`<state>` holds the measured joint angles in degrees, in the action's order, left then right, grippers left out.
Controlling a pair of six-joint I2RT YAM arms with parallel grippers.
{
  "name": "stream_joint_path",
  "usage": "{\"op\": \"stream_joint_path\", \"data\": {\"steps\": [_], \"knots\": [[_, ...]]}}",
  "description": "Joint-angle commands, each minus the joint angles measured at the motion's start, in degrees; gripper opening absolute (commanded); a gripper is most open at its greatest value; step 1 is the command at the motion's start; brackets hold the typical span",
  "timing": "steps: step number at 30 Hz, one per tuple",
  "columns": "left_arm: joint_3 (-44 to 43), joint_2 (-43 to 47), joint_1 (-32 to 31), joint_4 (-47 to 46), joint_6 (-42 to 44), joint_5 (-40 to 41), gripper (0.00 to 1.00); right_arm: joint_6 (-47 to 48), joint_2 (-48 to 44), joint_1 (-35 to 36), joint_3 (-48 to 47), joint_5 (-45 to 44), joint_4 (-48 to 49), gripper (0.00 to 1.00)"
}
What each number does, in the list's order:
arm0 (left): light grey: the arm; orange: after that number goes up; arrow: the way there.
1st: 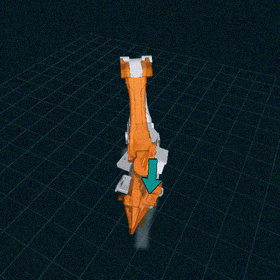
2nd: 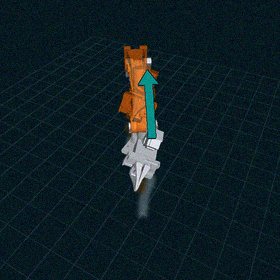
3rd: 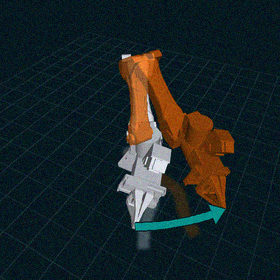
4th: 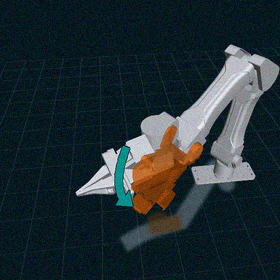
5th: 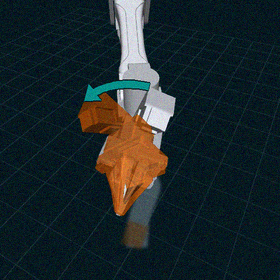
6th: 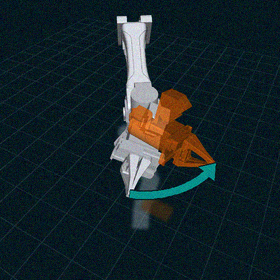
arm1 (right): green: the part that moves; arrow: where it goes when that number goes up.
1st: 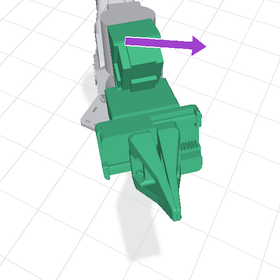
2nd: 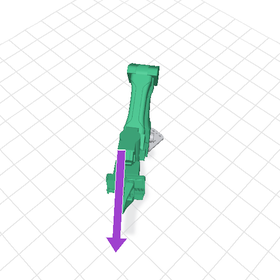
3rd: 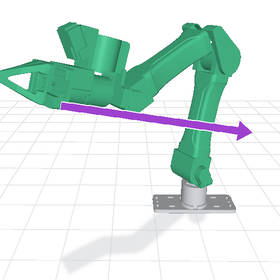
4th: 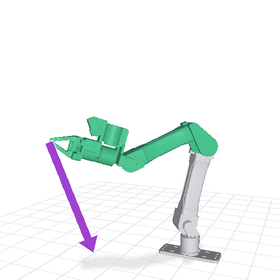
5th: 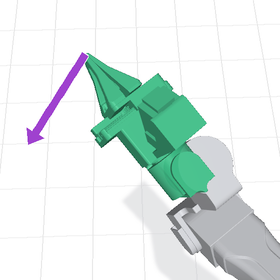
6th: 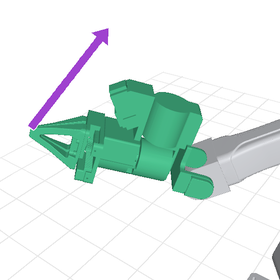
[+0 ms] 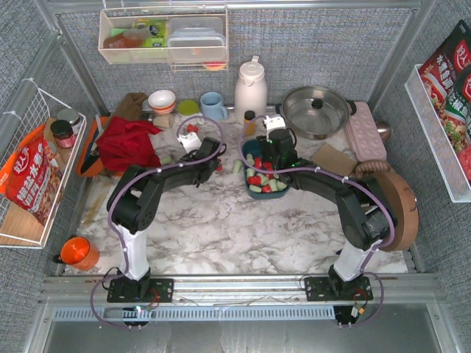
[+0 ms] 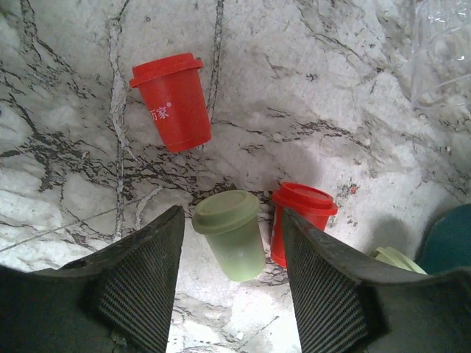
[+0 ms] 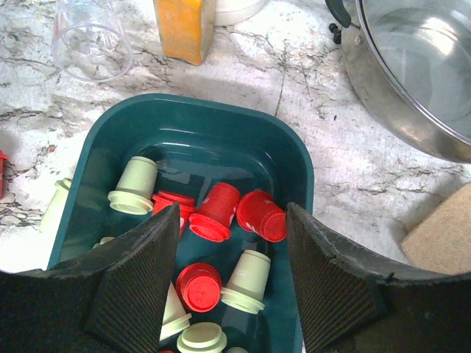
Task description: Mix the coffee capsules in the storage basket
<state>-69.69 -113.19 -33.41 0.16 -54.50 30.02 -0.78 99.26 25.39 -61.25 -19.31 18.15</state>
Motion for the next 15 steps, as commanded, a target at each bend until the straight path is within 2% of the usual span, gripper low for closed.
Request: {"op": "stream_joint_path", "data": {"steps": [1, 10, 15], "knots": [[-1.23, -1.91, 0.24, 1.78, -4.01, -0.75, 0.64, 0.07, -0.56, 0.01, -0.44, 0.33, 0.67, 0.63], [-3.54, -4.59, 0.27, 5.68, -5.73, 0.42, 0.61, 0.00, -0.63, 0.06, -0.68, 0.68, 0.26, 0.63], [-3.34, -3.94, 0.25, 7.22, -5.57, -0.16, 0.54, 0.00, -0.64, 0.02, -0.71, 0.68, 0.22, 0.63]]}}
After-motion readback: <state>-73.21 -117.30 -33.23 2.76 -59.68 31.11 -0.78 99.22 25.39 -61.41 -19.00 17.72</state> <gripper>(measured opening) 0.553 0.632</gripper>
